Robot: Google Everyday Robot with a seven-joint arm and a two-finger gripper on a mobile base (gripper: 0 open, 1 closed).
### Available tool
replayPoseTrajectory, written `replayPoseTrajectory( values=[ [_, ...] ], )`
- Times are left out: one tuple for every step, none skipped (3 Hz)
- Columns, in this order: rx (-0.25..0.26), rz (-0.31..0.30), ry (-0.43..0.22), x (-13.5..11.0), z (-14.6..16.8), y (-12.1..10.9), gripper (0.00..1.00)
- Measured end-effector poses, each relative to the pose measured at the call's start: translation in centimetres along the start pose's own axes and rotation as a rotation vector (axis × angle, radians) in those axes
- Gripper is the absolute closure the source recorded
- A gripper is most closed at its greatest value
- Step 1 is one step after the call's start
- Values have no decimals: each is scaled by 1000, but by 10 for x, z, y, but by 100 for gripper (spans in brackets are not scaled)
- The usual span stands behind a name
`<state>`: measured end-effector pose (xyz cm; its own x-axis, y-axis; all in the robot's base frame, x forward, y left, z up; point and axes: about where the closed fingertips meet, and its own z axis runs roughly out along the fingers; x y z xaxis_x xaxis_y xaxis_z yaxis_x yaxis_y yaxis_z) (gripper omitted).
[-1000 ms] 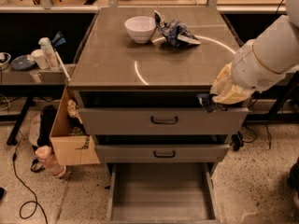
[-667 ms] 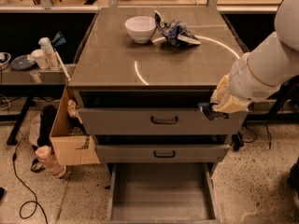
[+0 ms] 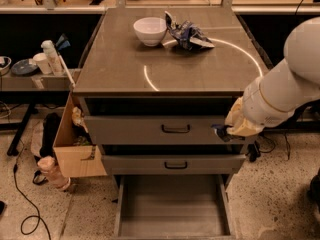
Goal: Place rxbar blueberry into bottom drawer
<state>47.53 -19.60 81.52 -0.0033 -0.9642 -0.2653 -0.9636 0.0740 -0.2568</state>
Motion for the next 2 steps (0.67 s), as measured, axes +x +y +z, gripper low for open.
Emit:
replayPoseTrajectory(
  values=[
    [-5,10,16,6,13,10,100],
    [-5,57,76,22,41,25,100]
  ],
)
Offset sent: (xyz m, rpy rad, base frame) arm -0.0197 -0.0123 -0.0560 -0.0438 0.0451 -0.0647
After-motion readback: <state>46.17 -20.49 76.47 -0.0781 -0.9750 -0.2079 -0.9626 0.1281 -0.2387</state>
